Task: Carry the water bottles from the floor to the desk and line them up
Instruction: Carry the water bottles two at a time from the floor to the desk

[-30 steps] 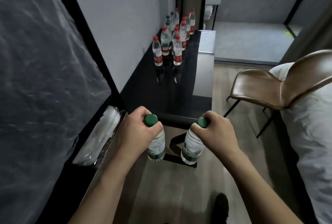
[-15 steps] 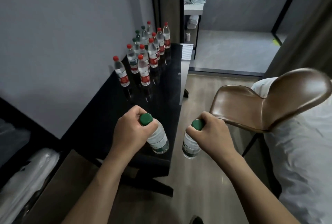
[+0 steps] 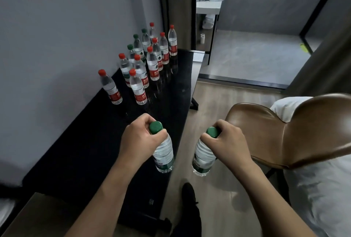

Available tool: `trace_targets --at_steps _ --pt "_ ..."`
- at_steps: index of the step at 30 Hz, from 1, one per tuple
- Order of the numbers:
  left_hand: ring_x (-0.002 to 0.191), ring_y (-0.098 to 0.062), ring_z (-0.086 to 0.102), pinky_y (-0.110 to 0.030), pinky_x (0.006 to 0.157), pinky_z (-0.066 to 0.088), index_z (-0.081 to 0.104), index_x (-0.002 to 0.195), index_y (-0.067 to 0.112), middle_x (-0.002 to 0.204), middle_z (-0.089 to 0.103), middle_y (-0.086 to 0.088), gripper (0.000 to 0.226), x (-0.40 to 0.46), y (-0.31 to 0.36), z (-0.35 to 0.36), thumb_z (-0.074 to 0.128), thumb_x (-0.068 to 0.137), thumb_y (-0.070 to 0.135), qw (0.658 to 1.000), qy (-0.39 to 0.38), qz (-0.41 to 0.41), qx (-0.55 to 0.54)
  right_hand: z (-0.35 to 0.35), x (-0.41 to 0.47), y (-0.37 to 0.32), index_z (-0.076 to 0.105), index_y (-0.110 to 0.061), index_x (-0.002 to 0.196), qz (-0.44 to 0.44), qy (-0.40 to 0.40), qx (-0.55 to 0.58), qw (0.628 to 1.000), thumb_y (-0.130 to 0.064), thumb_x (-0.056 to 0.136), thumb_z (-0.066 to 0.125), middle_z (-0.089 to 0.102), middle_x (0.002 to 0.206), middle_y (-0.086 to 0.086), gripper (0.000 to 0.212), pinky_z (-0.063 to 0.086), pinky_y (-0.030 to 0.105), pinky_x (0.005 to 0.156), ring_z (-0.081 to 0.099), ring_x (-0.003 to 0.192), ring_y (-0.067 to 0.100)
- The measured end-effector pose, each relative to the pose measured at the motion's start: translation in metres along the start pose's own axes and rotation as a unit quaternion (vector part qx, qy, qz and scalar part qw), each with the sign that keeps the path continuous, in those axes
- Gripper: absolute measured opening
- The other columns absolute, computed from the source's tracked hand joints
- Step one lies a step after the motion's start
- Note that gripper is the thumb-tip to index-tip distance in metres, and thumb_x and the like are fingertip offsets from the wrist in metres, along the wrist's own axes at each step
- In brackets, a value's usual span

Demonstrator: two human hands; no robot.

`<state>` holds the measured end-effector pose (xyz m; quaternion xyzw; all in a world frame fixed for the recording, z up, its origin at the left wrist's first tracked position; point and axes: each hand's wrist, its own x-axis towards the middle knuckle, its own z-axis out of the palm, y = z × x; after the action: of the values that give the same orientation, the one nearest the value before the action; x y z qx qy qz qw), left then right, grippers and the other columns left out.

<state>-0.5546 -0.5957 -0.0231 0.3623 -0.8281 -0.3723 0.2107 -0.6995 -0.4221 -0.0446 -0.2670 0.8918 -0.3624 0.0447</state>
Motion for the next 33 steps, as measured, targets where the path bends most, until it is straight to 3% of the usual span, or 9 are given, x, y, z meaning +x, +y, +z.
trace_targets --at_steps 7,13,20,24,28,33 --pt "0.053 -0.010 0.057 -0.034 0.053 0.052 0.056 0.074 0.030 0.062 0.062 0.006 0.019 0.128 0.000 0.054 0.073 0.070 0.037 1.000 -0.011 0.007 -0.026 0.032 0.137 0.009 0.054 -0.019 0.070 -0.007 -0.026 -0.026 0.999 -0.040 0.067 0.065 0.059 0.061 -0.006 0.023 0.047 0.032 0.055 0.056 0.061 0.015" --pt "0.054 -0.005 0.056 -0.034 0.052 0.051 0.054 0.077 0.031 0.065 0.062 0.011 0.021 0.229 0.014 0.073 0.069 0.069 0.044 0.999 0.005 0.004 -0.039 0.042 0.245 -0.001 0.051 -0.023 0.070 -0.026 -0.027 -0.026 0.999 -0.042 0.068 0.065 0.056 0.059 -0.009 0.024 0.043 0.030 0.052 0.054 0.058 0.010" --pt "0.056 -0.006 0.058 -0.037 0.057 0.054 0.055 0.077 0.031 0.066 0.063 0.011 0.022 0.290 0.015 0.085 0.069 0.068 0.045 0.999 0.016 -0.023 -0.022 0.065 0.323 -0.007 0.053 -0.026 0.071 -0.062 -0.071 -0.027 0.995 -0.045 0.066 0.063 0.056 0.060 -0.012 0.023 0.037 0.024 0.051 0.053 0.059 0.005" --pt "0.057 -0.006 0.057 -0.039 0.058 0.053 0.054 0.077 0.031 0.067 0.062 0.011 0.023 0.306 0.004 0.087 0.069 0.068 0.045 0.997 0.031 -0.067 -0.003 0.092 0.358 -0.015 0.050 -0.029 0.072 -0.111 -0.151 -0.048 0.981 -0.048 0.064 0.061 0.053 0.061 -0.013 0.023 0.034 0.024 0.050 0.052 0.059 0.005" --pt "0.057 -0.005 0.057 -0.038 0.057 0.052 0.052 0.077 0.032 0.065 0.062 0.014 0.026 0.302 -0.010 0.081 0.065 0.065 0.051 0.988 0.075 -0.129 0.024 0.122 0.379 -0.028 0.051 -0.030 0.074 -0.161 -0.256 -0.048 0.952 -0.059 0.056 0.048 0.058 0.064 -0.012 0.034 0.038 0.023 0.050 0.056 0.060 0.005" --pt "0.058 -0.004 0.059 -0.035 0.057 0.052 0.051 0.078 0.032 0.066 0.063 0.012 0.027 0.300 -0.034 0.056 0.067 0.067 0.050 0.964 0.144 -0.213 0.067 0.169 0.405 -0.065 0.052 -0.028 0.076 -0.263 -0.352 -0.055 0.897 -0.052 0.063 0.060 0.059 0.064 -0.011 0.029 0.038 0.022 0.048 0.055 0.059 0.003"
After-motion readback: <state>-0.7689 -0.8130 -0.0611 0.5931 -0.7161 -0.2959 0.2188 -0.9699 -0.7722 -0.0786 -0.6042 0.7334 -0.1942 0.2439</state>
